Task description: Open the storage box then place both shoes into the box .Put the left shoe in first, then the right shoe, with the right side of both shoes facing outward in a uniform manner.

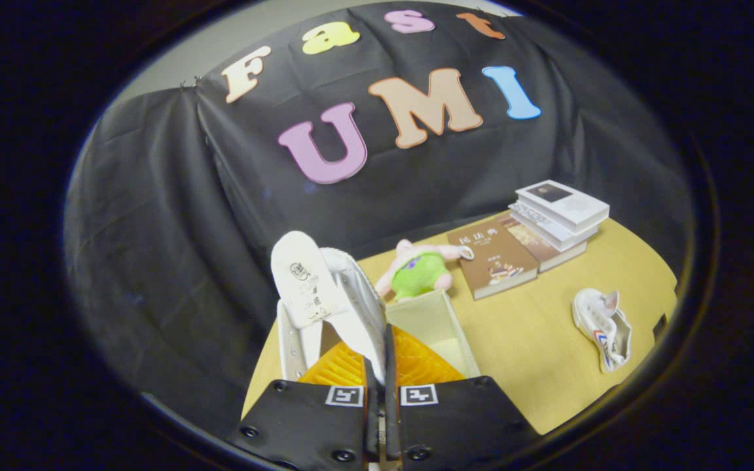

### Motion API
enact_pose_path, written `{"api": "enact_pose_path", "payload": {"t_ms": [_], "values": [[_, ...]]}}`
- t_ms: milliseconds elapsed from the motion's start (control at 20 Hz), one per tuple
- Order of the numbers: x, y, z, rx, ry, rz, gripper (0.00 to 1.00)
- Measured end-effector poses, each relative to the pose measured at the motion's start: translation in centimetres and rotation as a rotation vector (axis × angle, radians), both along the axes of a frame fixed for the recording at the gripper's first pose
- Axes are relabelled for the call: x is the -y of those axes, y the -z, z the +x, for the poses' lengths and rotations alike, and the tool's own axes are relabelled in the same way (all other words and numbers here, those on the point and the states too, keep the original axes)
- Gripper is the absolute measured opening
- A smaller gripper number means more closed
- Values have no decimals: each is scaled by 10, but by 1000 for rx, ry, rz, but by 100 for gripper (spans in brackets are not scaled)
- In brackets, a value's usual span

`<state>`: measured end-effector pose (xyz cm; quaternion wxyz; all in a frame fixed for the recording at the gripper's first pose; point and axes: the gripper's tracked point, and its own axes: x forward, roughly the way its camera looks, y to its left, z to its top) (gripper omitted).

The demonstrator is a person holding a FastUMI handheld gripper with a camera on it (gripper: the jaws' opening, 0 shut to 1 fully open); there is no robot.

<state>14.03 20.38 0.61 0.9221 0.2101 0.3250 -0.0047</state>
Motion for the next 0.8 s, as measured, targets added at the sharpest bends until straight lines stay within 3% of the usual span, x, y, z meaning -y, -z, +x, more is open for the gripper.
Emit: {"api": "enact_pose_path", "payload": {"t_ms": [150,300,600,800], "values": [[-13,51,-10,-166,-23,-50,7],[-24,94,-13,-314,-29,-7,7],[-34,142,-19,-553,-64,30,7],[-45,149,-21,-601,-107,77,9]]}}
